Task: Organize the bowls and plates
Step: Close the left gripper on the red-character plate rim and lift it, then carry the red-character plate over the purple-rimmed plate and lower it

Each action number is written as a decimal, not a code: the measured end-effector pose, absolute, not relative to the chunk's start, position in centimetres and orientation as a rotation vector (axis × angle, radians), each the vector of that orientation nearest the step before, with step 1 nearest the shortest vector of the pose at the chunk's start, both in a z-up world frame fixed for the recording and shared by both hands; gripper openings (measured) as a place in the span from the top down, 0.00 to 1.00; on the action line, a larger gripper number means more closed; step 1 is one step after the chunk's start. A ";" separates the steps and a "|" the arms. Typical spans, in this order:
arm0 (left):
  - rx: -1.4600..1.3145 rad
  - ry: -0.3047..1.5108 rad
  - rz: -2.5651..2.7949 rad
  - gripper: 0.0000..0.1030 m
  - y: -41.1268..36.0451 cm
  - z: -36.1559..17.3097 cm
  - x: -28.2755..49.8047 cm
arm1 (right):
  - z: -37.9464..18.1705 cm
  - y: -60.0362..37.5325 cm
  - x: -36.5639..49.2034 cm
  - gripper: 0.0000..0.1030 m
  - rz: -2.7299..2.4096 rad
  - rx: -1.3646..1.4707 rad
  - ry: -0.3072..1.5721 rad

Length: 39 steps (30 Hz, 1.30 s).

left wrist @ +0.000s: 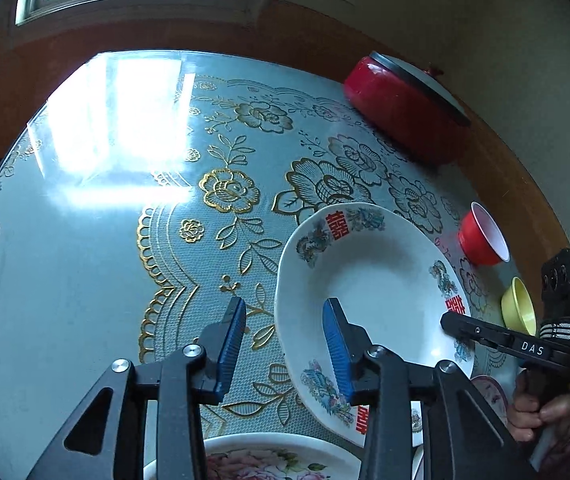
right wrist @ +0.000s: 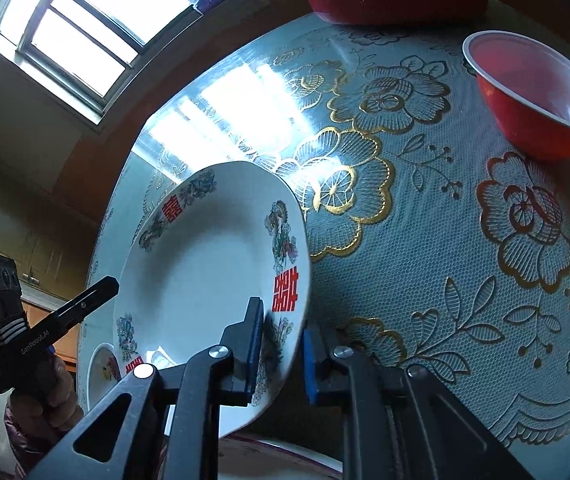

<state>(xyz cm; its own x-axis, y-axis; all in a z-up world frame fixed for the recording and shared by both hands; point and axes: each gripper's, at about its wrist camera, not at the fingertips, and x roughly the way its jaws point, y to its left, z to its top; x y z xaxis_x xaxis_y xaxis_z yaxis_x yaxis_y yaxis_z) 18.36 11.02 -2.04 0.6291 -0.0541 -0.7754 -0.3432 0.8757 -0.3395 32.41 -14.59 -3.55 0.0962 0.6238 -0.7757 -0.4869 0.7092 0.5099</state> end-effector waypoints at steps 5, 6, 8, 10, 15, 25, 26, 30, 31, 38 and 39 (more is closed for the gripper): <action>-0.502 0.935 0.125 0.63 10.9 -3.3 20.4 | -4.2 -14.5 32.5 0.81 0.825 0.163 1.257; -0.504 0.944 0.120 0.63 10.8 -3.6 20.9 | -4.4 -14.6 32.6 0.80 0.825 0.169 1.264; -0.514 0.955 0.106 0.64 10.6 -4.1 21.4 | -4.5 -14.5 32.6 0.80 0.826 0.173 1.263; -0.512 0.963 0.114 0.65 10.3 -4.3 21.9 | -4.4 -14.2 32.5 0.80 0.832 0.162 1.254; -0.496 0.964 0.130 0.72 9.4 -4.0 21.3 | -3.7 -14.0 32.0 0.77 0.817 0.107 1.222; -0.483 0.919 0.142 0.76 7.9 -2.7 18.7 | -2.3 -15.4 31.2 0.79 0.864 0.124 1.197; -0.486 0.911 0.137 0.78 7.8 -2.5 18.5 | -2.1 -15.5 31.1 0.79 0.872 0.125 1.193; -0.450 0.894 0.137 0.77 6.7 -2.1 18.0 | -2.1 -16.1 30.7 0.81 0.891 0.106 1.187; -0.446 0.896 0.141 0.77 6.5 -2.1 17.8 | -2.2 -16.2 30.6 0.81 0.892 0.104 1.189; -0.442 0.866 0.111 0.77 4.7 -1.4 16.3 | -1.5 -17.6 29.0 0.81 0.890 0.082 1.142; -0.442 0.862 0.110 0.77 4.5 -1.3 16.1 | -1.4 -17.8 28.8 0.81 0.892 0.082 1.137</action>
<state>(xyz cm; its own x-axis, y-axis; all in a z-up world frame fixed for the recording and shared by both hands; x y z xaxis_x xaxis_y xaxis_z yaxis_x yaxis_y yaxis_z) 16.11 4.53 -1.32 0.6515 -0.0820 -0.7542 -0.2695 0.9043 -0.3311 28.84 -17.85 -1.35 0.1258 0.6507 -0.7489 -0.5728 0.6639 0.4807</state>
